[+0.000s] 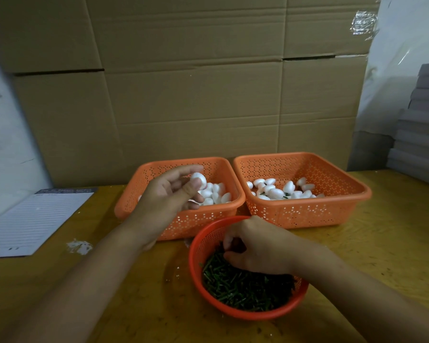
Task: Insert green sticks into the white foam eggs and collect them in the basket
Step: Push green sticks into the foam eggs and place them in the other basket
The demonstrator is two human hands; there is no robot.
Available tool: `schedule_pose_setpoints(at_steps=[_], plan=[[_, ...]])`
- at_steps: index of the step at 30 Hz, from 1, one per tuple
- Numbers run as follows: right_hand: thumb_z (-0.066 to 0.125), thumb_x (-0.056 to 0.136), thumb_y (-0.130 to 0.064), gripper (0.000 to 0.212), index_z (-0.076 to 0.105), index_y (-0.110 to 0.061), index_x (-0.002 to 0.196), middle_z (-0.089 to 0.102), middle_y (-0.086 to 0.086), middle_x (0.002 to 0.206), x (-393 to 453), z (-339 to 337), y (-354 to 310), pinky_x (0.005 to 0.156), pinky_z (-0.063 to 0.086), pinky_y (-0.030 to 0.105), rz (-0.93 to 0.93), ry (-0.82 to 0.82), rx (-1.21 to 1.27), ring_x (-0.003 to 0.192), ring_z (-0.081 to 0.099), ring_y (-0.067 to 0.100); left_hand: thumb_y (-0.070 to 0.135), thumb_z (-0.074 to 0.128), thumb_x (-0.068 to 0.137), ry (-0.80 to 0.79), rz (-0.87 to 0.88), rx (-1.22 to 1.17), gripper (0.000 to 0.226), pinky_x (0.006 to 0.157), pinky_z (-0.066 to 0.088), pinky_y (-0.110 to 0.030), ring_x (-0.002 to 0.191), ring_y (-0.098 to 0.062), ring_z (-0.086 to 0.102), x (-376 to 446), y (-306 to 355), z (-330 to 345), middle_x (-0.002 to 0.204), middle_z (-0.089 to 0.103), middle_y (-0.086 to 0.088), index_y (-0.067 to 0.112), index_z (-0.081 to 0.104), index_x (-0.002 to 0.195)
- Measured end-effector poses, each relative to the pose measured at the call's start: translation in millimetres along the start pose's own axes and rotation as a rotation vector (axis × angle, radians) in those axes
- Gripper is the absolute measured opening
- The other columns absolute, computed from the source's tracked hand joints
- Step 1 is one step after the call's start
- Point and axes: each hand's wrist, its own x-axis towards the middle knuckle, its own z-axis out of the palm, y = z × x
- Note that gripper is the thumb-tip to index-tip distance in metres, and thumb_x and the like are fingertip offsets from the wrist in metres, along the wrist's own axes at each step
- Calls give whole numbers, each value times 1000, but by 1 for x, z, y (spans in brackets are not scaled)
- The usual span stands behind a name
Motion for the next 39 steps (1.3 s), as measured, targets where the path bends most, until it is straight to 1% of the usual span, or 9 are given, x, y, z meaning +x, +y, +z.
schedule_pose_setpoints(at_steps=[4, 10, 14, 18, 21, 25, 29, 35, 39], plan=[[68, 88, -31, 17, 72, -24, 103, 70, -8, 99, 0, 0, 0, 81, 51, 26, -4, 4, -2, 88, 63, 8, 51, 64, 80, -20, -55, -60, 47, 69, 58, -27, 75, -14, 67, -1, 2, 0, 89, 73, -5, 18, 70, 113], [68, 88, -31, 15, 72, -24, 101, 70, -10, 96, 0, 0, 1, 77, 50, 22, -11, 3, 5, 84, 61, 4, 55, 59, 82, -38, -80, -75, 53, 69, 57, -28, 71, -16, 65, -2, 2, 0, 79, 69, -4, 11, 71, 107], [68, 88, -31, 14, 72, -24, 100, 71, -10, 96, -1, -1, 1, 78, 51, 24, -15, -4, 16, 84, 62, 4, 54, 58, 82, -39, -86, -104, 55, 66, 56, -28, 70, -15, 64, -3, 4, 1, 79, 69, -4, 7, 68, 109], [73, 88, -30, 8, 74, -25, 94, 72, -13, 93, 0, -7, 3, 78, 50, 17, -17, 35, 81, 85, 63, 0, 40, 76, 76, -61, -98, -139, 45, 66, 57, -26, 77, -14, 68, -4, 7, 0, 90, 73, -4, 16, 66, 113], [76, 87, -23, 2, 75, -24, 85, 74, -10, 83, -1, -19, 4, 71, 53, 20, 10, 59, 229, 76, 66, 1, 25, 90, 67, -87, -115, -169, 47, 68, 58, -26, 83, -17, 72, -4, 8, -2, 94, 75, -6, 20, 66, 107], [72, 89, -4, 8, 73, -10, 84, 74, 1, 74, -4, -35, 4, 60, 53, 21, 81, 92, 572, 63, 65, 9, 45, 98, 51, -97, -117, -135, 50, 72, 60, -27, 79, -18, 70, -4, 8, -3, 89, 76, -8, 29, 72, 91], [66, 90, 3, 12, 73, -8, 89, 73, -1, 72, -6, -44, 2, 60, 53, 19, 91, 226, 815, 65, 64, 7, 55, 95, 51, -125, -95, -79, 52, 73, 58, -27, 75, -16, 69, -4, 6, -3, 84, 74, -5, 30, 75, 93], [66, 91, -1, 12, 74, -9, 87, 69, -1, 67, -6, -46, -1, 57, 48, 16, 102, 376, 824, 56, 57, 5, 41, 96, 56, -137, -62, -27, 42, 70, 58, -24, 76, -14, 69, -5, 7, -2, 95, 76, -4, 29, 75, 92], [68, 89, 0, 11, 74, -7, 85, 68, 4, 68, -5, -44, -3, 55, 47, 18, 118, 386, 790, 56, 56, 9, 28, 93, 66, -130, -39, 5, 32, 67, 57, -21, 77, -9, 71, -6, 7, 1, 98, 77, -1, 31, 76, 92]])
